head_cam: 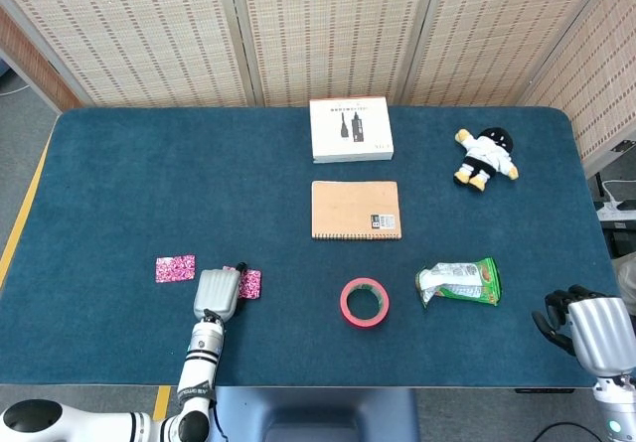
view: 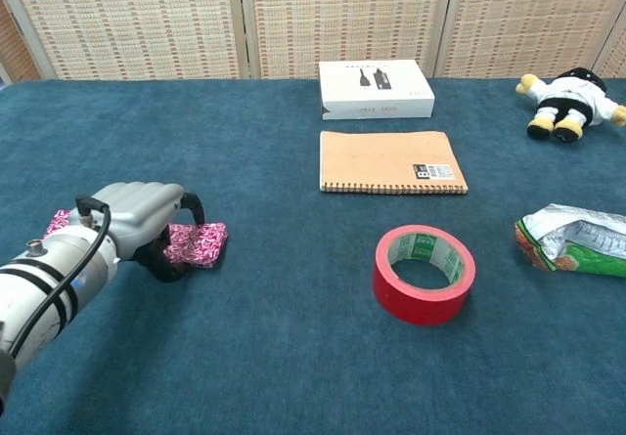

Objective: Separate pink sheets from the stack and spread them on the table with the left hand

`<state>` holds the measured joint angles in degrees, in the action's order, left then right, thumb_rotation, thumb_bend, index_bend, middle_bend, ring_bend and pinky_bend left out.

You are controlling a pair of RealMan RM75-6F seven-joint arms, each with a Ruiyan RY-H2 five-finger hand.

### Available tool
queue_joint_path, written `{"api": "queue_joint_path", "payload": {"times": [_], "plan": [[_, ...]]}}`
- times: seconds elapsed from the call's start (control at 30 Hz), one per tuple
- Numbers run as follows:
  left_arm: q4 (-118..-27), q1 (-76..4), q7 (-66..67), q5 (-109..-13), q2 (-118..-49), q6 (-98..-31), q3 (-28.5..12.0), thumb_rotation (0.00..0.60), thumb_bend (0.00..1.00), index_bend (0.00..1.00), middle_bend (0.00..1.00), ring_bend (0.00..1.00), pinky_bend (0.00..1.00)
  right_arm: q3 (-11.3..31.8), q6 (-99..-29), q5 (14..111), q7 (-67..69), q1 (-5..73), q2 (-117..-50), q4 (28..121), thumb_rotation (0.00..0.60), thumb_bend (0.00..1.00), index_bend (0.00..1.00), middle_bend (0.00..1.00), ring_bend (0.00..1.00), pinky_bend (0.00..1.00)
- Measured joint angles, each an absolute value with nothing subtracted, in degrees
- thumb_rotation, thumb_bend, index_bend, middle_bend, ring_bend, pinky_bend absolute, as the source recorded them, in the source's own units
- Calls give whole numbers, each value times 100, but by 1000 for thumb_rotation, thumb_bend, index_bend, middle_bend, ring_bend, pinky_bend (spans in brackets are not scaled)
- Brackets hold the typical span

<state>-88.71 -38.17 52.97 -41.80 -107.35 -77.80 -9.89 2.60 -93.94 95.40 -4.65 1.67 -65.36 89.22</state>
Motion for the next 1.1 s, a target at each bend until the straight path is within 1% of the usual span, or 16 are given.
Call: {"api": "queue_joint_path", "payload": {"times": [0.23,0.43,0.67,0.87,1.1], "plan": [[-9011,-3688,5261,-4419,-10557,-7909,-843,600,340,506,1000,1000,1000,263,-9395,9535,-467,169,-6539,8921,600,168,853,786,660,842],[-9211,-3474,5135,-4701,-10162,-8051,-641,600,340,507,1000,1000,1000,259,-9378,9529,-488,173,-6552,8920,600,169,853,786,660,842],[-9412,-3096,4737,-5101,-9485,-8073,-217,600,338,507,1000,1000,1000,263,-9387,9531,-501,173,-6563,8926,600,168,853,786,660,842],[-9411,-2705,4204,-5299,-8998,-7980,82,600,338,507,1000,1000,1000,265,-9366,9521,-525,182,-6580,8915,600,169,853,786,660,842],[-9185,-2416,3935,-5450,-8958,-7834,234,600,339,504,1000,1000,1000,268,-9344,9505,-561,191,-6602,8911,600,169,853,786,661,842]]}}
